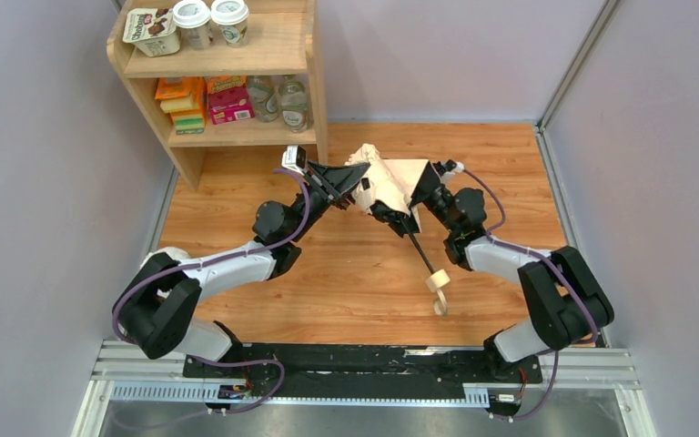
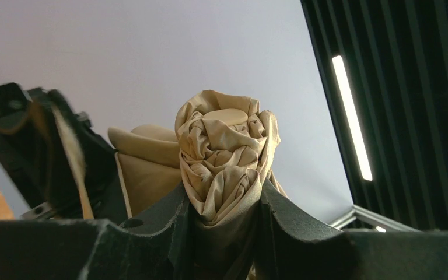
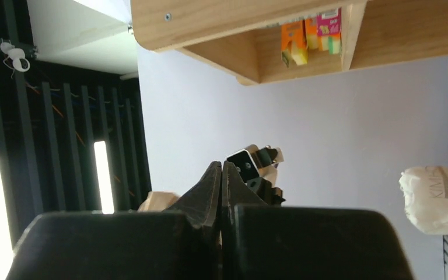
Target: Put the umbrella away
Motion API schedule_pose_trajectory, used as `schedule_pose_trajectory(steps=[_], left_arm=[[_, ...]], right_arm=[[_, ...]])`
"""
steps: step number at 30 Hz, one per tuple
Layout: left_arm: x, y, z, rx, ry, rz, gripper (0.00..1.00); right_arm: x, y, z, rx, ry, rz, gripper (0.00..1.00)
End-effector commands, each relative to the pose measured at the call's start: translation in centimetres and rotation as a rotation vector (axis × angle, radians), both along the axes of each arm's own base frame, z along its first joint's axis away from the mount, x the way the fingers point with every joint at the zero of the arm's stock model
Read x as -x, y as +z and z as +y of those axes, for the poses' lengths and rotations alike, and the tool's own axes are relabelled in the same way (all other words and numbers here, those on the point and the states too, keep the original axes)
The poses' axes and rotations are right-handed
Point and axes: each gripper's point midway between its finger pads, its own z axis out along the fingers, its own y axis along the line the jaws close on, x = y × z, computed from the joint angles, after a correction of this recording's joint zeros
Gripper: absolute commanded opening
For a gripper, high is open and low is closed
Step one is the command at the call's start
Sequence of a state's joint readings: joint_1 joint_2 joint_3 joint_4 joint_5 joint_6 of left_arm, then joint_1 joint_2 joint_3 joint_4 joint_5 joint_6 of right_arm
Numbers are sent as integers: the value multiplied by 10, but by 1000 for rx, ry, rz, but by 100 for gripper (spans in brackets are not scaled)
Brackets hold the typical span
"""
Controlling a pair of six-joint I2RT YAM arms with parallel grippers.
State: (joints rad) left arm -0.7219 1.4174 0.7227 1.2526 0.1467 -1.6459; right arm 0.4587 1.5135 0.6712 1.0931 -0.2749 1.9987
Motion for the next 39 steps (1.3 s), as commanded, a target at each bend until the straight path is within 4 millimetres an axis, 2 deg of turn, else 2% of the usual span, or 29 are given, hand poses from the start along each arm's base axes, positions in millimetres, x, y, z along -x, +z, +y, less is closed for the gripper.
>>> schedule_pose_trajectory(steps=[1, 3, 4, 6, 8, 10, 12, 16, 18, 20, 23, 32, 34, 39], left_arm=[[30, 52, 38, 212, -11, -93, 0], [25, 42, 46, 209, 55, -76, 0], [20, 37, 56, 219, 116, -56, 0], [16, 35, 63, 201, 180, -70, 0], [14, 35, 63, 195, 195, -80, 0], [13, 33, 61, 196, 188, -86, 0], [11, 28, 61, 176, 210, -92, 0], [10, 27, 75, 162, 317, -115, 0], [10, 28, 74, 155, 323, -126, 0], [11, 26, 72, 146, 314, -131, 0], [12, 24, 73, 130, 330, -144, 0], [9, 24, 75, 119, 359, -146, 0], [6, 20, 74, 109, 363, -139, 0], [-1, 1, 60, 36, 338, -100, 0]], right_arm=[[9, 12, -31, 41, -91, -73, 0], [16, 8, -37, 78, -117, -85, 0], [21, 4, -38, 93, -117, -71, 0], [26, -4, -43, 106, -131, -62, 0], [29, -13, -48, 112, -148, -47, 0], [31, -12, -51, 112, -157, -55, 0], [35, -4, -52, 127, -170, -85, 0], [43, 8, -59, 187, -216, -130, 0], [48, 18, -61, 215, -230, -163, 0], [54, 36, -64, 219, -248, -219, 0], [62, 50, -65, 266, -258, -264, 0], [87, 59, -65, 323, -240, -320, 0], [92, 56, -62, 321, -218, -311, 0], [98, 74, -57, 374, -203, -378, 0]])
